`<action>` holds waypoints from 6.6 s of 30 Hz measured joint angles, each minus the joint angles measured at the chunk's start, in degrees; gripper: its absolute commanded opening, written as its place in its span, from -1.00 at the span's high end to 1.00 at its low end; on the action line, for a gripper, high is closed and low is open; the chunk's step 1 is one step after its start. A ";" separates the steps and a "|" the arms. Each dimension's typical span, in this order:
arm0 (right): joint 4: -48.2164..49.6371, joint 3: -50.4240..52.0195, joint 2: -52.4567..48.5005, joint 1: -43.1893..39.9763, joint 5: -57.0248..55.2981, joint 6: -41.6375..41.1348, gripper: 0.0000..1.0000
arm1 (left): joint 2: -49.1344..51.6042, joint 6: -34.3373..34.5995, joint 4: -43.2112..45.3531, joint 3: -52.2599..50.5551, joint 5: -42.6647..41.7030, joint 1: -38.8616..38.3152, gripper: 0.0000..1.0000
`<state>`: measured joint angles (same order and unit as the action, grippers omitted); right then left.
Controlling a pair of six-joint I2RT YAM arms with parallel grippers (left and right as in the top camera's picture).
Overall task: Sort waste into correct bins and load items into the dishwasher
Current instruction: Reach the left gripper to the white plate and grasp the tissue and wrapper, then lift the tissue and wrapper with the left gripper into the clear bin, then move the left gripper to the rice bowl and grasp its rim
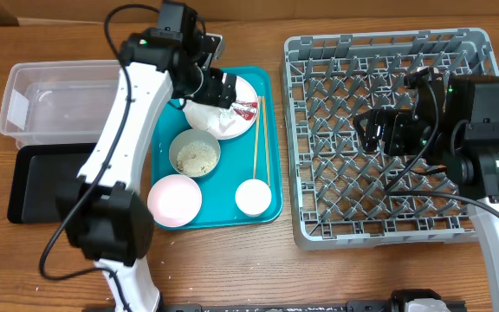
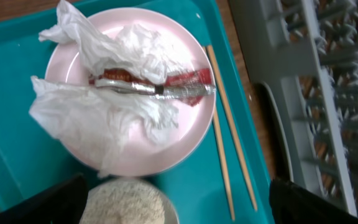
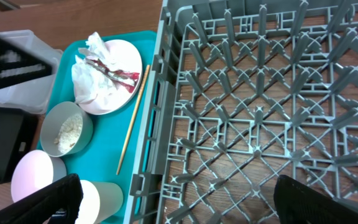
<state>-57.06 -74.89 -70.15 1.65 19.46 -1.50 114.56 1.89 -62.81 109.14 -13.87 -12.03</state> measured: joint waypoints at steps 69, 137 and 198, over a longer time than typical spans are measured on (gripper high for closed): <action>-2.16 -0.02 -1.40 0.00 0.66 0.00 -1.00 | 21.79 31.89 0.96 8.44 14.86 -5.60 0.92; -2.97 -0.02 -1.49 0.00 0.63 -0.02 -1.00 | -24.20 9.51 -33.86 3.52 0.00 5.75 -0.55; -3.67 -0.09 -1.49 0.00 0.66 -0.02 -1.00 | -6.10 4.66 12.83 -31.80 18.86 -10.12 0.57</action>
<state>-60.73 -74.98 -71.64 1.65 20.12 -1.52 108.47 6.55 -49.98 77.34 4.99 -22.15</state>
